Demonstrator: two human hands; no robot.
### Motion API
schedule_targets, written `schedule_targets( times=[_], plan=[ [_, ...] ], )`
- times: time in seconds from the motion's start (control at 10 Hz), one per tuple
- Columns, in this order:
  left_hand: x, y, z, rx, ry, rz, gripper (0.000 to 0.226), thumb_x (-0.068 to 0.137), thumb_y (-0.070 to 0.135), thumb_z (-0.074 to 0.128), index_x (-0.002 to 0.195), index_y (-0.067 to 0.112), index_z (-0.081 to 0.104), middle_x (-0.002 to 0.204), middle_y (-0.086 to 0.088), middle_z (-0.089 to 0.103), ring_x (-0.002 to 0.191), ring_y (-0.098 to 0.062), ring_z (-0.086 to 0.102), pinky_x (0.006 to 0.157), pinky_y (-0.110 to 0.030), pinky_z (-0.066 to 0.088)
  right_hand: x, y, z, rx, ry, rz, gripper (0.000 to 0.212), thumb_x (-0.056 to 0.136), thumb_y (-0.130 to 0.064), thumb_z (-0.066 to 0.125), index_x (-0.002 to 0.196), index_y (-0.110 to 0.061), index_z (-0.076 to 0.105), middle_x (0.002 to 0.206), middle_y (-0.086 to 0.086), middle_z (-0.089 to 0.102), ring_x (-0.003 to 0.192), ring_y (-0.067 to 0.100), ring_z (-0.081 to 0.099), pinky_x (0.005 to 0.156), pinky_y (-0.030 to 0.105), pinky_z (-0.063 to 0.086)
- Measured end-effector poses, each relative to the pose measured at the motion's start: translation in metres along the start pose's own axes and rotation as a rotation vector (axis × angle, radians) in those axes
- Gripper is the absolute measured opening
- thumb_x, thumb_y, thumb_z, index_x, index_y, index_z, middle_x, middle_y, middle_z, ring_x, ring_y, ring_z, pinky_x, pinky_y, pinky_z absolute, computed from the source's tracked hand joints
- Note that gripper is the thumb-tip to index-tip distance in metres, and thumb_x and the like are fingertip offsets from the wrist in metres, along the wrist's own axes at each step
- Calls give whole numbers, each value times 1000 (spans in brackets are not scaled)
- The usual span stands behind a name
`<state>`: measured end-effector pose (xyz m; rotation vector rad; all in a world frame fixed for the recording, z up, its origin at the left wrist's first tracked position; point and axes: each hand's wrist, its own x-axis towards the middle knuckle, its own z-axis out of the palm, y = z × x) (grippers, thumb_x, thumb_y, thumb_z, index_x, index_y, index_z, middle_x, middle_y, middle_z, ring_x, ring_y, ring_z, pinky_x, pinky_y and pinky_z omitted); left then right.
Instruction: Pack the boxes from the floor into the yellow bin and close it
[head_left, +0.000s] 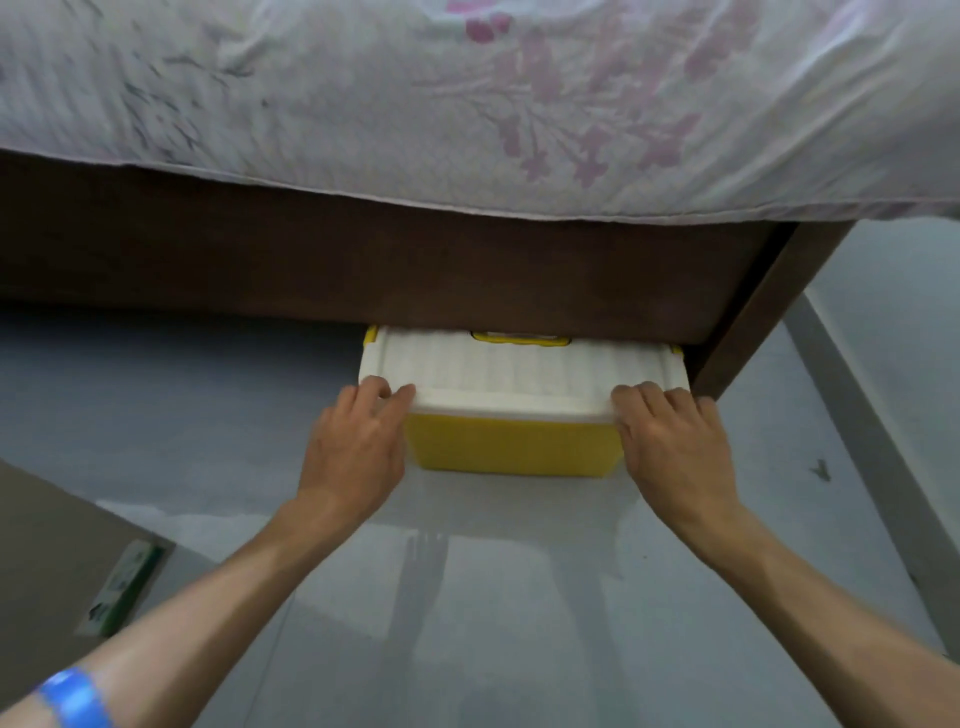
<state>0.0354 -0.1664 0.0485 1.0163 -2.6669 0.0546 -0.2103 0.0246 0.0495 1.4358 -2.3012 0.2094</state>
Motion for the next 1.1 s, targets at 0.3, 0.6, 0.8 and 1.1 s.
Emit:
schedule_targets(
  times=[0.3,0.6,0.8,1.1],
  plan=[
    [-16,-1,28,92,-168,45,100,85,48,65,158,10,7,162,-21,12,147,-40,19,113,-47,30,-31,-4,21,-59,-276,-18,88,75,-14,62,153,-1,22,161,18,19,144,43,22,109,59,30],
    [58,-2,19,62,-399,-33,99,91,49,57,156,20,-11,164,-8,-13,149,-33,6,113,-45,28,28,4,27,-164,-453,-44,87,88,-22,47,155,-9,-7,164,8,-4,149,35,6,117,53,19],
    [67,-1,21,57,-419,-49,97,90,46,58,156,25,-10,164,-5,-11,146,-35,12,109,-47,33,37,6,32,-129,-504,2,91,84,-20,50,155,-11,-7,164,7,-4,148,37,5,117,55,19],
    [62,-2,20,-45,-393,-89,99,91,43,60,156,28,-13,164,2,-18,150,-30,1,112,-49,29,47,12,13,70,-618,57,85,87,-21,53,156,-19,3,165,2,-6,150,30,6,119,47,19]
  ],
)
